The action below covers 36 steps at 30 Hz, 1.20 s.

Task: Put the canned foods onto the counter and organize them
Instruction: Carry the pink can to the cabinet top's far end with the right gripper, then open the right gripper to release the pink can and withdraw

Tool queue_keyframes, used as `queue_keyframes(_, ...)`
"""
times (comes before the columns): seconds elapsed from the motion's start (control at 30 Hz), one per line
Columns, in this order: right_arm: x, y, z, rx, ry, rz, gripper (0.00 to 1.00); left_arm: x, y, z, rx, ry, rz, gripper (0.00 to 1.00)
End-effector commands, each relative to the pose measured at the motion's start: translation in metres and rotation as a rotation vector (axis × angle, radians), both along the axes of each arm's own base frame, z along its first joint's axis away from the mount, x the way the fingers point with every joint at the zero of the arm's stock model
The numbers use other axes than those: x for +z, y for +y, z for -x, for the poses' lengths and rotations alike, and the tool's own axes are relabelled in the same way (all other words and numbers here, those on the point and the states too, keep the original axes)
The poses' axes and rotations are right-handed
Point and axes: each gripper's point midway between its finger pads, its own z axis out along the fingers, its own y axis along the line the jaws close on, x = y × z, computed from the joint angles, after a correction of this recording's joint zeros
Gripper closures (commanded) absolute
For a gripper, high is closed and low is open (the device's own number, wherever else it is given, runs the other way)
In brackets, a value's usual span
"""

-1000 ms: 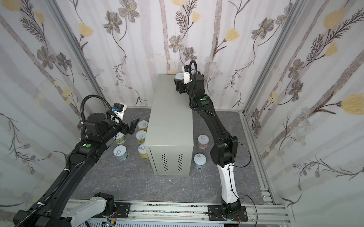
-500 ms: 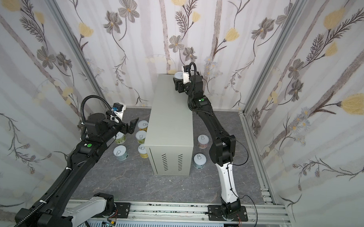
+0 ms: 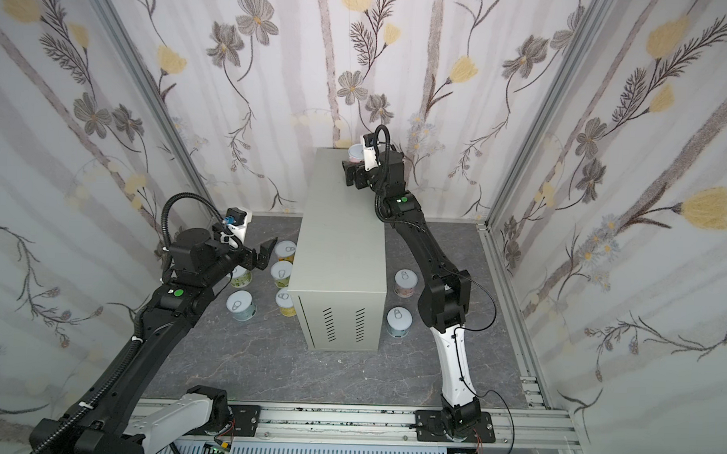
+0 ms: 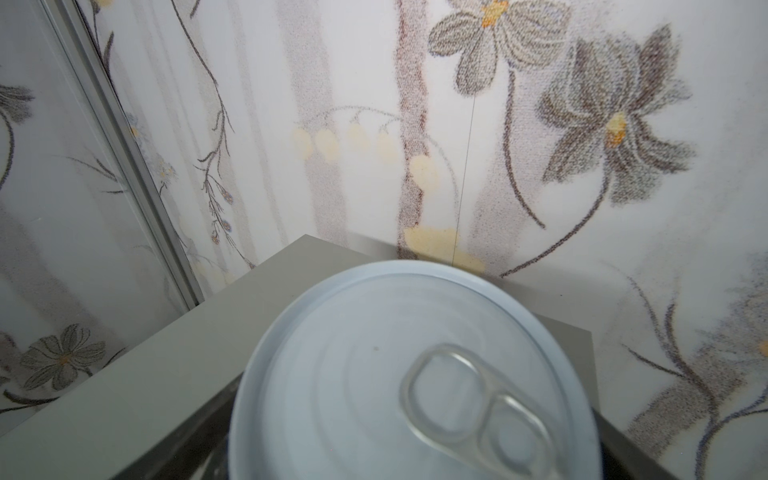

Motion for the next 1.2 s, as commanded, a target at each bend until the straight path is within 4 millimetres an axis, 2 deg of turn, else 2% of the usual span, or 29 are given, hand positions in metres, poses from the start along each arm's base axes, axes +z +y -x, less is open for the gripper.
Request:
queue_keyframes(0.0, -0.029, -0.005, 0.004, -0.018, 0.129, 0.039, 0.00, 0.014, 0.002, 0.000, 0.018, -0.030, 0.073, 0.00)
queue_keyframes(0.1, -0.020, -0.006, 0.009, -0.007, 0.119, 0.035, 0.00, 0.004, 0.009, 0.002, 0.079, 0.034, 0.173, 0.00)
queue_keyframes(0.2, -0.011, -0.006, 0.015, 0.006, 0.112, 0.033, 0.00, -0.018, 0.019, 0.005, 0.173, 0.131, 0.268, 0.00)
queue_keyframes(0.3, -0.003, -0.007, 0.022, 0.019, 0.107, 0.031, 0.00, -0.047, 0.032, 0.008, 0.306, 0.268, 0.306, 0.00)
queue_keyframes(0.43, 0.009, -0.009, 0.038, 0.040, 0.090, 0.016, 0.00, -0.083, 0.028, 0.025, 0.376, 0.357, 0.305, 0.00)
queue_keyframes(0.63, 0.033, -0.018, 0.074, 0.083, 0.061, 0.003, 0.00, -0.132, 0.017, 0.046, 0.439, 0.459, 0.374, 0.00)
queue_keyframes(0.77, 0.044, -0.025, 0.107, 0.142, 0.003, 0.004, 0.00, -0.167, 0.018, 0.051, 0.513, 0.496, 0.395, 0.00)
queue_keyframes(0.87, 0.051, -0.036, 0.126, 0.169, -0.014, -0.006, 0.00, -0.185, 0.009, 0.051, 0.511, 0.523, 0.424, 0.00)
queue_keyframes(0.97, 0.049, -0.048, 0.143, 0.149, -0.003, 0.003, 0.00, -0.203, 0.003, 0.053, 0.516, 0.559, 0.422, 0.00)
queue_keyframes(1.17, 0.038, -0.074, 0.186, 0.104, 0.000, 0.009, 0.00, -0.221, -0.013, 0.053, 0.489, 0.590, 0.426, 0.00)
